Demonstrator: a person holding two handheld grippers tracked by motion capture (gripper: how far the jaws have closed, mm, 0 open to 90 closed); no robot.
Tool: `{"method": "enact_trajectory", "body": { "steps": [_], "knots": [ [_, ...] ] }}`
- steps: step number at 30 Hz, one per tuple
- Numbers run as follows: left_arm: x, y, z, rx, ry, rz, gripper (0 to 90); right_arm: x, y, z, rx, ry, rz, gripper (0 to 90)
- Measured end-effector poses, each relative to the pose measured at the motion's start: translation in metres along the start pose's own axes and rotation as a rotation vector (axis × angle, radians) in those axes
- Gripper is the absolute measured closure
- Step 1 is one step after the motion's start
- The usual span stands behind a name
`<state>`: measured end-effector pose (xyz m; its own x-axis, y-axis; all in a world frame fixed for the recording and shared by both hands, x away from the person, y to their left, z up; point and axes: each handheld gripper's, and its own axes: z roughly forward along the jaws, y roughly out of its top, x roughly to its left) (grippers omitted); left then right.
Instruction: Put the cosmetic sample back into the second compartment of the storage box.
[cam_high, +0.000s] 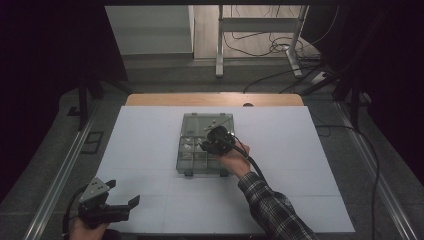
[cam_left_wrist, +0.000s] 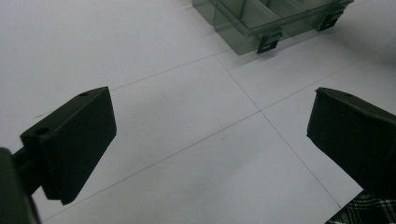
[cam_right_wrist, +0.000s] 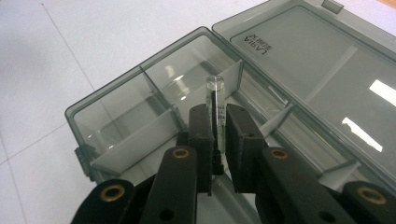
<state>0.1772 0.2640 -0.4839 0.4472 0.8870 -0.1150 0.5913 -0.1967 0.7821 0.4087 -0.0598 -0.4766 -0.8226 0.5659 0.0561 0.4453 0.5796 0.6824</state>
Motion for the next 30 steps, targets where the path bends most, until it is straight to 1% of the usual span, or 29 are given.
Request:
{"method": "enact_trajectory", "body": {
  "steps": [6,9,13,18,22,23,24,25,30],
  "knots": [
    [0.000,0.000,0.000,0.000,-0.002,0.000,1.8,0.000,0.004,0.008,0.001,-0.006,-0.001,81.1],
    [0.000,0.000,0.000,0.000,-0.003,0.000,1.8,0.000,0.006,0.013,0.012,-0.017,0.000,81.1],
    [0.000,0.000,0.000,0.000,-0.003,0.001,1.8,-0.002,0.007,0.017,0.019,-0.026,0.009,81.1],
    [0.000,0.000,0.000,0.000,-0.004,0.001,1.8,-0.002,0.007,0.021,0.022,-0.034,0.008,81.1],
    [0.000,0.000,0.000,0.001,-0.004,0.002,1.8,-0.001,0.006,0.024,0.027,-0.035,-0.001,80.3],
    [0.000,0.000,0.000,0.001,-0.004,0.002,1.9,0.001,0.006,0.025,0.031,-0.046,-0.015,79.9],
    [0.000,0.000,0.000,0.001,-0.004,0.002,1.9,0.001,0.006,0.025,0.031,-0.046,-0.015,79.9],
    [0.000,0.000,0.000,0.001,-0.004,0.002,1.8,0.001,0.006,0.026,0.038,-0.046,-0.009,77.0],
    [0.000,0.000,0.000,0.002,-0.003,0.005,1.9,0.001,0.005,0.024,0.045,-0.048,0.002,72.7]
  ]
}}
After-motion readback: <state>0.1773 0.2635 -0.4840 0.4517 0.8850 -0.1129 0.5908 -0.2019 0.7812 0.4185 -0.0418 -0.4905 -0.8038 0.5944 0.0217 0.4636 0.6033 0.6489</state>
